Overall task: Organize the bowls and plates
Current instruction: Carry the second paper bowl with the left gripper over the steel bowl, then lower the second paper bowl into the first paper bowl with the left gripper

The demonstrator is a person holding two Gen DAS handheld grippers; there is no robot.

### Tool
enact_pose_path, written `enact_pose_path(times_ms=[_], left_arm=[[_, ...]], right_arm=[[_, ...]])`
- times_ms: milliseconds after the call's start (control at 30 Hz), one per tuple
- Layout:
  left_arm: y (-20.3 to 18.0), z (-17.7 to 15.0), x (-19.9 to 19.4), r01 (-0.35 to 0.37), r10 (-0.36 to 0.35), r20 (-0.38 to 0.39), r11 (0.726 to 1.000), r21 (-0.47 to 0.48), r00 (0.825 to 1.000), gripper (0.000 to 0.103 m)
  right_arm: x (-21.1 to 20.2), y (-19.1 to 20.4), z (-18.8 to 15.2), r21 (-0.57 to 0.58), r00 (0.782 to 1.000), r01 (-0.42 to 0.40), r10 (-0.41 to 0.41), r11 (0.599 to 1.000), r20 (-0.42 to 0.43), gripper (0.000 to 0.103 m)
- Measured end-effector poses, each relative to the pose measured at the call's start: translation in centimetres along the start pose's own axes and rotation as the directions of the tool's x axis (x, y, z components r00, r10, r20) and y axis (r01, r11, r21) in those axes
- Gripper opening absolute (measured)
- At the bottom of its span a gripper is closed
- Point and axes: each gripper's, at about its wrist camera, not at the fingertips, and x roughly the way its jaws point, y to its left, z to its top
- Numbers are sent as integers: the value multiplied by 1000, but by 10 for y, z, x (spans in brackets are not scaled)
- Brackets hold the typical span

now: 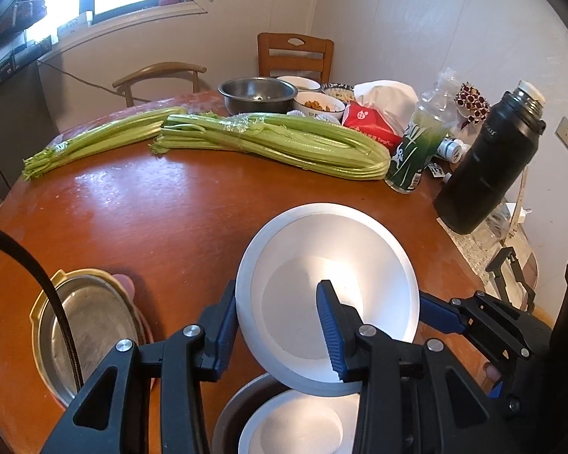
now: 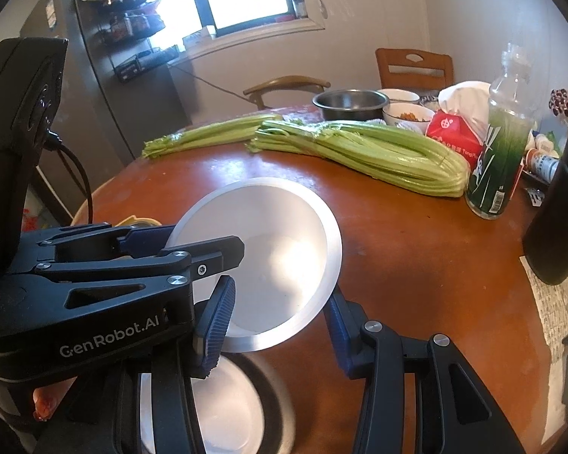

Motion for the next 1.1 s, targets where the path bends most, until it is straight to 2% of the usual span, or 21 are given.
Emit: enact_pose_path(times_ms=[500,1100], left_arm=[[-5,-29,-39,-18,17,53,1000,5,998,40],[-2,-60,-55,-16,15,70,1000,6,997,40]], right_arm=[[-34,25,-19,-35,999,0,2,999,51,49],[-50,42,-45,-52,998,-8,12,999,68,49]])
